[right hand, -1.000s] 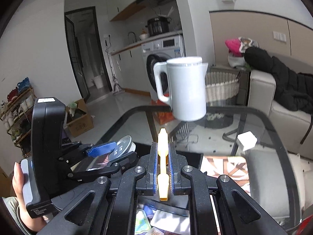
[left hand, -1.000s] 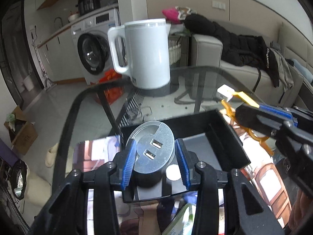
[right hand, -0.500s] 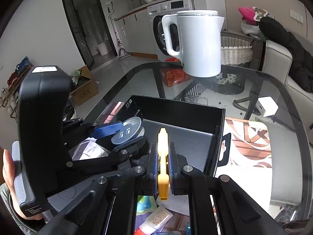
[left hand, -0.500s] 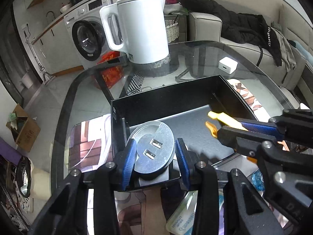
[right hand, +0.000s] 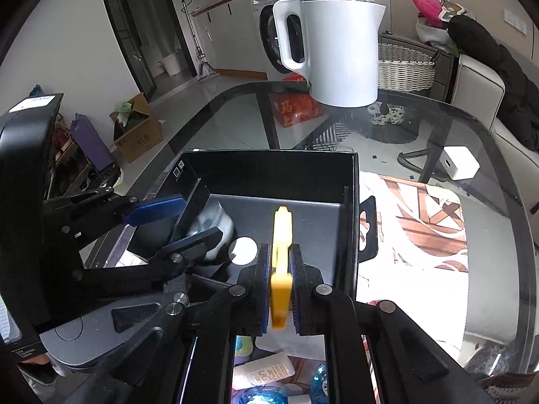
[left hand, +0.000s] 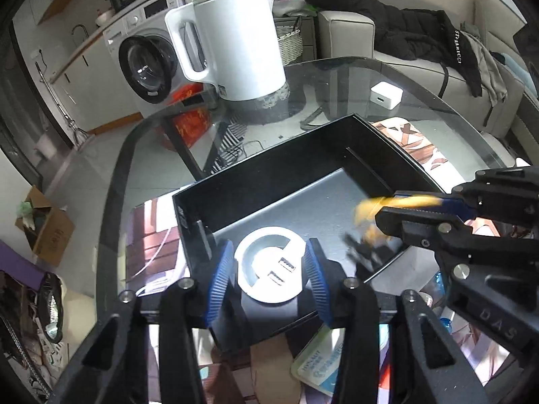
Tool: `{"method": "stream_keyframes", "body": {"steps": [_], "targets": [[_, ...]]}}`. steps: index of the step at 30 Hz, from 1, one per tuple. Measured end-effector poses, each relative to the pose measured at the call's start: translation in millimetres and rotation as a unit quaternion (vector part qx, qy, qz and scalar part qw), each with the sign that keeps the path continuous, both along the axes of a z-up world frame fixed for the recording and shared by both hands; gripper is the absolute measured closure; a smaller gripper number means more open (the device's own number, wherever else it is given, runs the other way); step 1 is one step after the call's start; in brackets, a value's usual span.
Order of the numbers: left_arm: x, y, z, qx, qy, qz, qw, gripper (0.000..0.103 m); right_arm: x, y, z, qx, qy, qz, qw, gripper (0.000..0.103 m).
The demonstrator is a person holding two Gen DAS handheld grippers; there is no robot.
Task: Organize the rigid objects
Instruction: 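Lower the puck into the black box with the left tool while the right tool drops the yellow piece in, then withdraw both open tools from the box back over the table items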
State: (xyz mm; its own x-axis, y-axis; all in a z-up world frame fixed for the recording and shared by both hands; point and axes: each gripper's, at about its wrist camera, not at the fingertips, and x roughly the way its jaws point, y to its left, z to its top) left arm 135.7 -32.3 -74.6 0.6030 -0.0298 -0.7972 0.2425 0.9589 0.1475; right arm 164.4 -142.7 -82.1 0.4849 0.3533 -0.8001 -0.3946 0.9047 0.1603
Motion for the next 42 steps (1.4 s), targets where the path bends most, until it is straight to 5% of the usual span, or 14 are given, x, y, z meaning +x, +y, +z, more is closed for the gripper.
{"method": "stream_keyframes", "body": {"steps": [8,13,17,20,21,23,32,39,42], "targets": [[-17.7,7.6,24.3,-0.005,-0.038,-0.002,0.9992,0.037,-12.5,-2.4,18.0,-0.002,-0.036,0.005,0.999,0.077],[-37.6,17.8,47.6,-0.041,-0.050,0.000,0.9979,0.021,-32.6,-13.9,46.1,0.003,-0.081,0.004,0.997,0.065],[-50.7,20.6,52.7,-0.045,-0.030,0.000,0.9985,0.000,-52.3,-24.4,66.6,0.009,-0.113,-0.002,0.994,0.055],[-62.3,26.1,53.1,-0.075,0.002,-0.006,0.9972,0.000,-65.9,-32.6,75.8,0.013,-0.119,-0.010,0.993,0.040],[-65.9,29.2,52.5,-0.089,0.013,-0.007,0.9959,0.000,-69.3,-34.2,76.5,0.013,-0.117,-0.012,0.993,0.029],[-71.9,33.3,48.9,-0.104,0.041,-0.004,0.9937,0.000,-77.7,-38.8,75.0,0.017,-0.107,-0.017,0.994,0.022],[-81.5,48.5,-6.1,-0.075,0.126,0.033,0.9886,0.000,-87.4,-55.9,47.7,0.053,0.002,-0.064,0.997,0.019],[-81.5,52.1,-57.8,-0.050,0.190,0.052,0.9791,0.001,-101.2,-34.3,20.4,-0.008,0.022,-0.054,0.998,0.019],[-85.6,49.2,-63.8,-0.041,0.187,0.048,0.9802,0.000,-108.4,-37.0,0.6,-0.005,0.054,-0.059,0.997,0.019]]}}
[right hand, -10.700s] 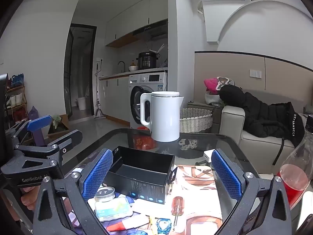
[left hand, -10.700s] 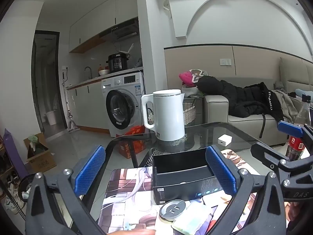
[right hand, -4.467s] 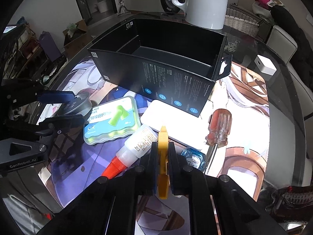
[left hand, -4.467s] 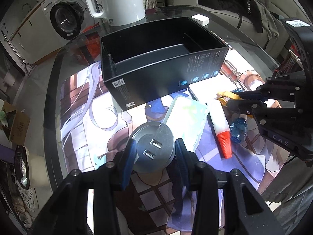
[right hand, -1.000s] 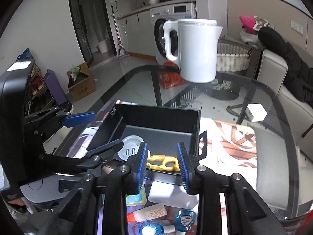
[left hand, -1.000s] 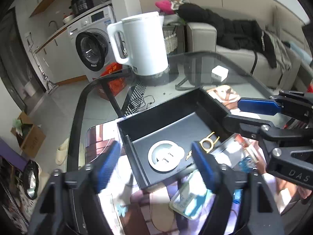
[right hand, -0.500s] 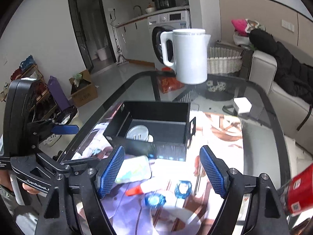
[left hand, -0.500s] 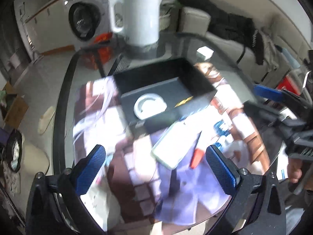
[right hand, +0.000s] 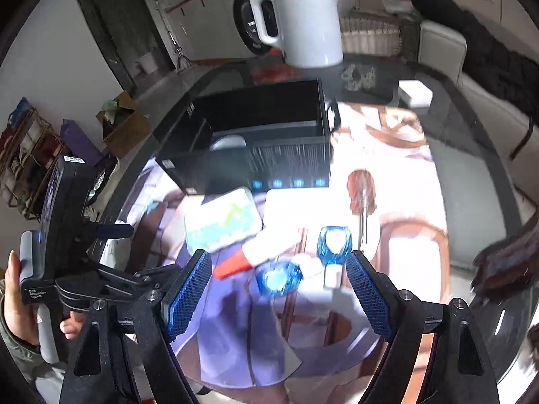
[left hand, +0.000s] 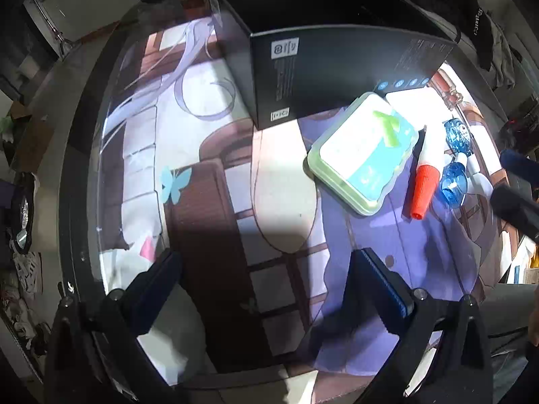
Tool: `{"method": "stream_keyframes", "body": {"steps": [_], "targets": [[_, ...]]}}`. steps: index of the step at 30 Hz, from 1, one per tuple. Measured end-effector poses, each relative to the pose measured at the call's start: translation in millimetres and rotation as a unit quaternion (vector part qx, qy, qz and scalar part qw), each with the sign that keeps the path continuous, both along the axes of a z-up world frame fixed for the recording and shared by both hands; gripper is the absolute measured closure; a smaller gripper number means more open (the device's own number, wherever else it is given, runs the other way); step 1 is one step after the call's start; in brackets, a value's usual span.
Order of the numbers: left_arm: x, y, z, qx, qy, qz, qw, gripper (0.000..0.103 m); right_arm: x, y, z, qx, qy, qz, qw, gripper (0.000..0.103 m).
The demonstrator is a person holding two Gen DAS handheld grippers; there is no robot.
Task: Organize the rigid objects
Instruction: 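Withdraw both open tools from the box back over the table items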
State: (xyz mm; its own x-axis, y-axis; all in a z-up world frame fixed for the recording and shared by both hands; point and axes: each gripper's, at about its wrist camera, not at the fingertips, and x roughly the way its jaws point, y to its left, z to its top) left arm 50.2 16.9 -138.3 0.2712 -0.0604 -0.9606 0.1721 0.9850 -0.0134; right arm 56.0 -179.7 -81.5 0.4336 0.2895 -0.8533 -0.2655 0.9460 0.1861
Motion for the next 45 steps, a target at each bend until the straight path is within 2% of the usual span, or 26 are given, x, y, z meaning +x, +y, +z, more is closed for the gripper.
{"method": "stream_keyframes", "body": {"steps": [4,10,27,33,36,40,42,45], "targets": [[-7.5,-2.4,1.2,0.002,-0.015,0.001,0.9999,0.000,-5.2,7.1,-23.3,-0.018,0.039,0.014,0.999,0.019],[-21.1,1.4,0.3,-0.008,-0.036,0.009,0.9993,0.000,0.4,1.7,-48.4,-0.036,0.073,-0.007,0.997,0.019],[-37.2,13.2,4.1,-0.017,-0.066,0.016,0.9976,0.000,-4.1,18.1,-53.9,-0.066,0.067,0.007,0.996,0.009],[-24.8,4.9,9.0,-0.010,-0.030,-0.020,0.9993,0.002,-0.8,18.9,-55.1,-0.063,0.080,0.010,0.995,0.004],[-24.3,-1.5,35.3,-0.009,-0.074,-0.034,0.9966,0.002,4.7,11.6,-47.7,-0.026,0.096,0.007,0.995,0.004],[-20.9,-17.6,62.1,-0.015,-0.115,-0.066,0.9911,0.001,12.8,-0.1,-16.2,-0.017,0.040,-0.006,0.999,0.004],[-13.9,-24.5,64.9,-0.022,-0.116,-0.075,0.9902,0.001,17.1,-5.1,-5.0,-0.025,0.012,-0.017,0.999,0.004],[-3.3,-34.4,57.7,-0.016,-0.109,-0.090,0.9898,0.001,27.9,-13.1,-2.6,-0.027,0.008,-0.023,0.999,0.004]]}}
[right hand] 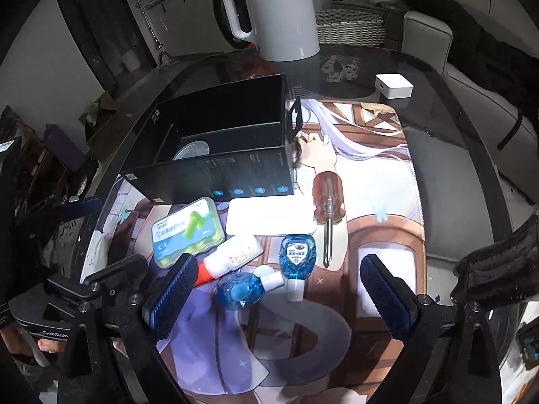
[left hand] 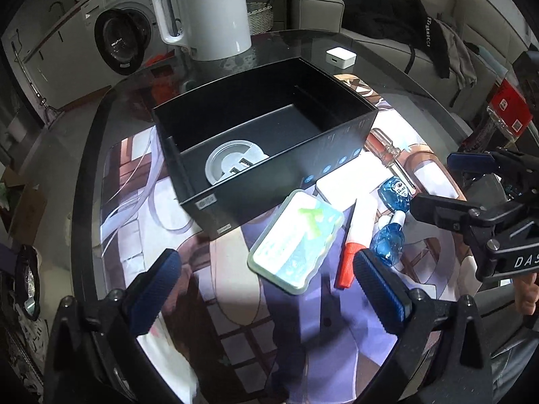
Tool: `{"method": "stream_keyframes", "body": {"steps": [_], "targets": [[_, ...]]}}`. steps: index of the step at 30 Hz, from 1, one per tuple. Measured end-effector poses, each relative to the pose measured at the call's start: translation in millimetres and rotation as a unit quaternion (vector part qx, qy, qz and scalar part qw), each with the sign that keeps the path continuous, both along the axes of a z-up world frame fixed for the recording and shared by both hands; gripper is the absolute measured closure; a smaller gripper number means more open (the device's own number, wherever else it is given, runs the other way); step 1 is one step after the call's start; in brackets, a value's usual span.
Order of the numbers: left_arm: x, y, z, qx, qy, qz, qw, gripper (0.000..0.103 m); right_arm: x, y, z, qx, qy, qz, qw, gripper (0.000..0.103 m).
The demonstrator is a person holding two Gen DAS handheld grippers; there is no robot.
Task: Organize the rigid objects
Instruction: 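Withdraw both open tools from the box back over the table items, then grasp the green-lidded earplug case with the left tool while the right tool grasps a blue bottle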
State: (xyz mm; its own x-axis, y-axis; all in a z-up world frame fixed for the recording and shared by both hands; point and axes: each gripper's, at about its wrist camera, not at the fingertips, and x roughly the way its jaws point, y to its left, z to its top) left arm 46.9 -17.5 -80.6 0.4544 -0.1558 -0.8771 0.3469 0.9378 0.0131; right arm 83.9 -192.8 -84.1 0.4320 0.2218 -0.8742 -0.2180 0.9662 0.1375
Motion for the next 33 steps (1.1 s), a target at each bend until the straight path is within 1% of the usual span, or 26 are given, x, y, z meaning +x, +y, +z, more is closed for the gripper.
{"method": "stream_keyframes", "body": {"steps": [2,4,5,6,7,8,10,12,14,17,19,20,22,24,25,29,33], "targets": [[7.9,-6.8,-11.4,0.019,0.002,-0.009,0.9998,0.002,0.4,-5.3,-5.3,-0.004,0.001,-0.008,1.000,0.004],[15.2,-10.0,-21.2,0.026,0.010,-0.010,0.9996,0.003,1.9,-8.3,-11.0,-0.004,0.011,-0.007,1.000,0.008],[18.9,-10.2,-25.8,0.026,0.017,-0.010,0.9995,0.004,1.5,-11.7,-14.7,-0.004,0.016,-0.005,1.000,0.012],[20.8,-10.2,-26.8,0.025,0.023,-0.009,0.9994,0.008,0.3,-11.4,-17.8,-0.005,0.021,-0.002,1.000,0.015],[23.5,-8.8,-29.7,0.023,0.029,-0.008,0.9993,0.015,-1.6,-11.9,-20.4,-0.005,0.024,0.001,1.000,0.016],[25.4,-8.5,-31.5,0.022,0.034,-0.007,0.9992,0.019,-2.5,-12.1,-23.0,-0.007,0.028,0.003,1.000,0.018],[29.0,-6.9,-34.9,0.013,0.044,-0.006,0.9989,0.020,-3.0,-12.6,-28.3,-0.014,0.032,0.005,0.999,0.025],[29.9,-7.3,-35.3,0.001,0.053,-0.007,0.9986,0.025,-2.4,-11.3,-34.8,-0.020,0.039,0.015,0.999,0.038],[29.4,-10.4,-36.1,-0.007,0.061,-0.016,0.9980,0.039,-0.9,-7.3,-41.0,-0.025,0.046,0.030,0.998,0.047],[25.2,-18.5,-36.0,0.012,0.054,-0.025,0.9981,0.040,3.0,-4.6,-42.5,-0.033,0.038,0.036,0.998,0.048],[23.1,-20.4,-35.5,0.018,0.053,-0.026,0.9981,0.040,6.7,-3.5,-41.8,-0.036,0.034,0.038,0.998,0.051],[22.4,-19.6,-36.0,0.018,0.054,-0.024,0.9981,0.041,7.7,-3.2,-41.6,-0.034,0.035,0.040,0.998,0.055],[21.3,-17.1,-36.3,0.017,0.058,-0.018,0.9980,0.042,8.0,-2.5,-41.3,-0.031,0.037,0.044,0.998,0.058],[18.6,-13.3,-35.5,0.016,0.061,-0.014,0.9979,0.045,5.8,-0.3,-40.8,-0.035,0.038,0.052,0.997,0.073],[15.9,-12.6,-34.9,0.015,0.062,-0.012,0.9979,0.047,5.2,1.7,-41.8,-0.036,0.041,0.060,0.997,0.075],[9.1,-1.5,-35.3,0.019,0.064,0.007,0.9977,0.047,2.6,6.6,-48.6,-0.033,0.059,0.071,0.995,0.082],[5.9,5.5,-35.5,0.022,0.064,0.016,0.9976,0.047,-3.1,15.7,-48.9,-0.037,0.062,0.086,0.994,0.085]]}}
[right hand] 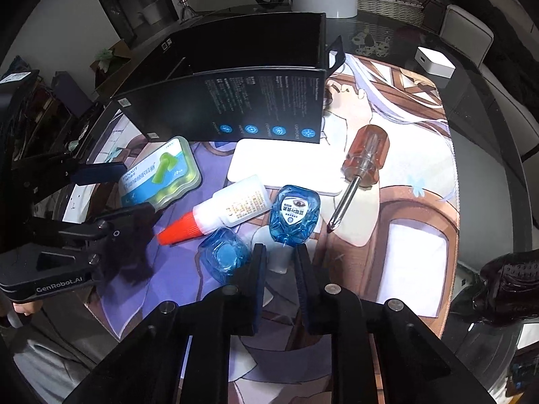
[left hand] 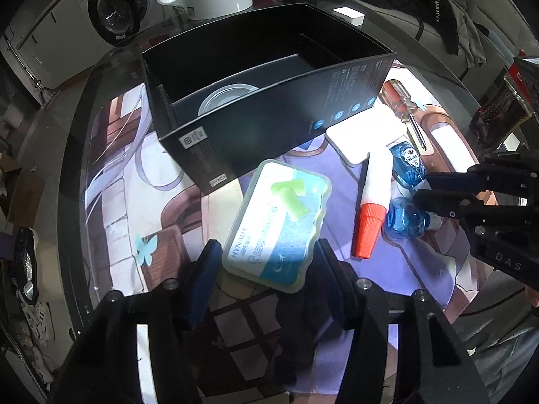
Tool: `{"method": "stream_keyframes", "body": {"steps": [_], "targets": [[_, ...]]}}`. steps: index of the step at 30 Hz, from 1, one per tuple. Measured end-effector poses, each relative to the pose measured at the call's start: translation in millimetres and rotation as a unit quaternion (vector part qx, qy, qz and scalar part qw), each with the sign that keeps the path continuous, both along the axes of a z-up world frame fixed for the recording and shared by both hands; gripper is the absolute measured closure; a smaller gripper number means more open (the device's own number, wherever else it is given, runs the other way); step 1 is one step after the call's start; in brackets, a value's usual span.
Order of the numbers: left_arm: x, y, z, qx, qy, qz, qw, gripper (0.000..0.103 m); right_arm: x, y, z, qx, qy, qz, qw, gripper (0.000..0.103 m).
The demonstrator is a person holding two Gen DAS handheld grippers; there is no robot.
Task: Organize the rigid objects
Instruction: 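Grasp the green-lidded earplug case with the left tool while the right tool grasps a blue bottle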
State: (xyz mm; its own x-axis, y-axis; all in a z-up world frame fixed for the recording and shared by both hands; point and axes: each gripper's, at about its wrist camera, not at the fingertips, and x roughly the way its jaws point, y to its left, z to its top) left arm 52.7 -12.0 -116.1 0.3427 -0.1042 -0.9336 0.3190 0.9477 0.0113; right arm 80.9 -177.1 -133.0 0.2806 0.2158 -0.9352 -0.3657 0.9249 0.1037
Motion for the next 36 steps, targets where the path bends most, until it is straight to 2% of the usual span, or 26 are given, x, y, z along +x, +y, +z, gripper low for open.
{"method": "stream_keyframes", "body": {"steps": [3,7,10,18,23,27,29,33,36], "targets": [[2.8,6.4,-0.1,-0.008,0.006,0.012,0.9999,0.047,-5.2,3.4,3.0,0.013,0.007,0.006,1.000,0.085],[7.8,11.6,-0.6,-0.023,0.011,0.023,0.9994,0.046,-3.8,1.7,19.5,0.017,-0.020,0.001,1.000,0.085],[8.6,8.4,-1.6,-0.022,0.010,0.019,0.9995,0.045,3.4,-8.5,26.5,0.039,-0.019,-0.015,0.999,0.085],[13.6,2.5,1.6,-0.007,-0.010,0.015,0.9998,0.036,14.2,-18.7,14.5,0.058,-0.002,-0.033,0.998,0.085],[14.0,-1.6,2.7,-0.009,-0.009,0.013,0.9998,0.036,16.6,-3.5,9.1,0.042,-0.006,-0.021,0.999,0.083],[14.6,-2.9,-1.2,0.006,-0.011,0.012,0.9998,0.036,14.6,6.0,8.8,0.018,-0.026,-0.006,0.999,0.082],[16.0,-1.0,-2.2,0.007,-0.013,0.016,0.9998,0.031,15.2,8.5,8.8,0.011,-0.031,-0.002,0.999,0.082],[19.3,-0.1,-3.8,0.000,-0.010,0.023,0.9997,0.030,16.0,6.6,4.0,0.015,-0.020,-0.004,1.000,0.072],[19.5,-4.3,-5.4,0.012,-0.013,0.017,0.9997,0.030,13.6,8.0,-2.3,0.016,-0.007,0.000,1.000,0.072]]}}
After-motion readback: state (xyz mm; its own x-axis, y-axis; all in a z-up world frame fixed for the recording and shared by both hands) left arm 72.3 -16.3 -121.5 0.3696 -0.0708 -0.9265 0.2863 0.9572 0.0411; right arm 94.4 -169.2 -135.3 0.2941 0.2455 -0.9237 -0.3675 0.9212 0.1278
